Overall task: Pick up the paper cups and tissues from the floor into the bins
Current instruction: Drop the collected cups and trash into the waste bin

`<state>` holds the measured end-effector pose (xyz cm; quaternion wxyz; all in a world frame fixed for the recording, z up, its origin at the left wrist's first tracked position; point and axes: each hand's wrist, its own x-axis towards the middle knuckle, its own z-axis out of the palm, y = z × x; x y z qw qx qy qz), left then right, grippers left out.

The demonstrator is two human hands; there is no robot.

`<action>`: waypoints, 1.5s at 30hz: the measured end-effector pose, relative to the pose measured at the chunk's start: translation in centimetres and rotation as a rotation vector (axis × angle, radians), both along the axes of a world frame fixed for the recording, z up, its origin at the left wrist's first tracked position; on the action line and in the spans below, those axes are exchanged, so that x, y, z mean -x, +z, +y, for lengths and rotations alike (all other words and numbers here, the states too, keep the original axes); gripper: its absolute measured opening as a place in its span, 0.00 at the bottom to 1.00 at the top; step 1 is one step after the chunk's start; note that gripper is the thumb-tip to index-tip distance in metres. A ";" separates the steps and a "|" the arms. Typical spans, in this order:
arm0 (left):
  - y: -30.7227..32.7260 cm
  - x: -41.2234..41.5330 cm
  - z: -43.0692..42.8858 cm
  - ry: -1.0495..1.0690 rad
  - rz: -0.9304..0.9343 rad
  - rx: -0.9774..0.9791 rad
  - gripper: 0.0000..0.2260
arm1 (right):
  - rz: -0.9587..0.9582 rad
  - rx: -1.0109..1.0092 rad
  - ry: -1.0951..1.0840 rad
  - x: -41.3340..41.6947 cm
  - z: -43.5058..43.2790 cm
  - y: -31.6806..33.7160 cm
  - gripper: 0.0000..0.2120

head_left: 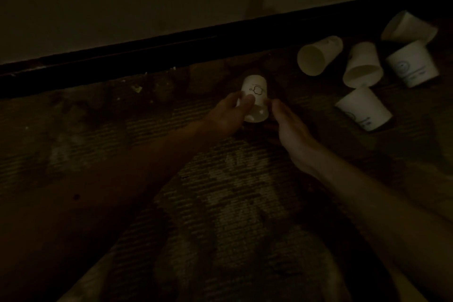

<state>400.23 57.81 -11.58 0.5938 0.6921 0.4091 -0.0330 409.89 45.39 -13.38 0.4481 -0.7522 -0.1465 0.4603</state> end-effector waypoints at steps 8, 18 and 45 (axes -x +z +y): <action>1.5 -0.5 -1.6 0.058 0.066 -0.104 0.20 | 0.143 -0.022 -0.056 -1.7 -3.9 1.7 0.18; 2.7 -0.8 -7.7 -0.267 0.149 -0.124 0.36 | 0.181 -0.120 0.020 -1.3 -10.5 2.7 0.15; 5.8 -7.4 -10.7 -0.823 0.502 -0.608 0.31 | 0.057 0.013 -0.321 -3.2 -15.6 -2.3 0.08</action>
